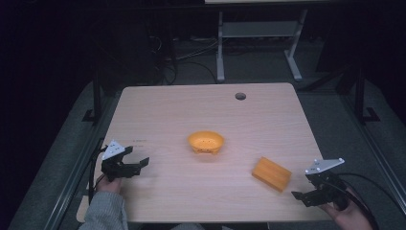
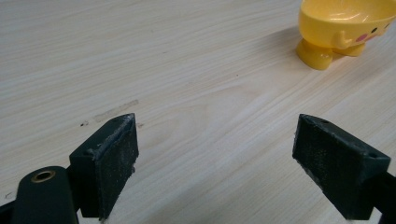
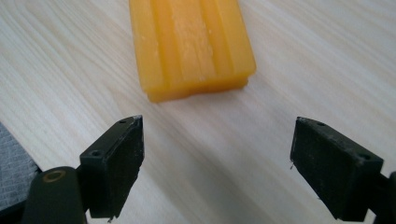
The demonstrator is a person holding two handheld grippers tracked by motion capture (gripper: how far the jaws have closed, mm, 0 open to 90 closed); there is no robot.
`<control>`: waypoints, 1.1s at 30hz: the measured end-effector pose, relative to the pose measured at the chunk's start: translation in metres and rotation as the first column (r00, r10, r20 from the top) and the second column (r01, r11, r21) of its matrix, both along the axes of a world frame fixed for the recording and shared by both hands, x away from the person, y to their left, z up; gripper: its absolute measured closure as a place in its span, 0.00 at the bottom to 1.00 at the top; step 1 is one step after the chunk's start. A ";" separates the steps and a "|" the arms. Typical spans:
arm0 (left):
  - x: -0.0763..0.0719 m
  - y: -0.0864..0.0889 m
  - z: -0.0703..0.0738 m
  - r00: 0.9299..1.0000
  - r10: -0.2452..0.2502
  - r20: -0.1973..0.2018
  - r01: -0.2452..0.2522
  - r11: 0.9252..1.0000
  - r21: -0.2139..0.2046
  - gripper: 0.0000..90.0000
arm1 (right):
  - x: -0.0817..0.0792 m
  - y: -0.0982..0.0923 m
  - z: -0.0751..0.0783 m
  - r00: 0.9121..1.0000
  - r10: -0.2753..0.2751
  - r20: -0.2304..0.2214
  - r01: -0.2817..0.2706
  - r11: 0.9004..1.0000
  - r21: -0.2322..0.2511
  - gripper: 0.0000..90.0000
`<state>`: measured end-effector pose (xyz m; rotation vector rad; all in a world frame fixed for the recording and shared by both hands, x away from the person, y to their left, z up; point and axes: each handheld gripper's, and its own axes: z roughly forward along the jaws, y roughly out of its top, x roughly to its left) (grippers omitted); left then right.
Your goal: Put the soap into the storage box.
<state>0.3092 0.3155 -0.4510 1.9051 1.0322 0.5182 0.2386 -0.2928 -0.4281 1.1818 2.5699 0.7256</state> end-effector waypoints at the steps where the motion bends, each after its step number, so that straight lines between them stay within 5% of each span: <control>1: 0.000 0.000 0.000 1.000 0.002 0.000 -0.002 1.000 0.001 0.15 | 0.001 0.002 0.001 1.000 0.000 -0.006 0.000 1.000 0.000 0.19; 33: 0.000 0.003 0.001 1.000 0.014 0.004 -0.014 1.000 -0.019 0.15 | 0.037 0.045 0.016 0.990 0.135 -0.051 -0.140 0.985 -0.099 0.19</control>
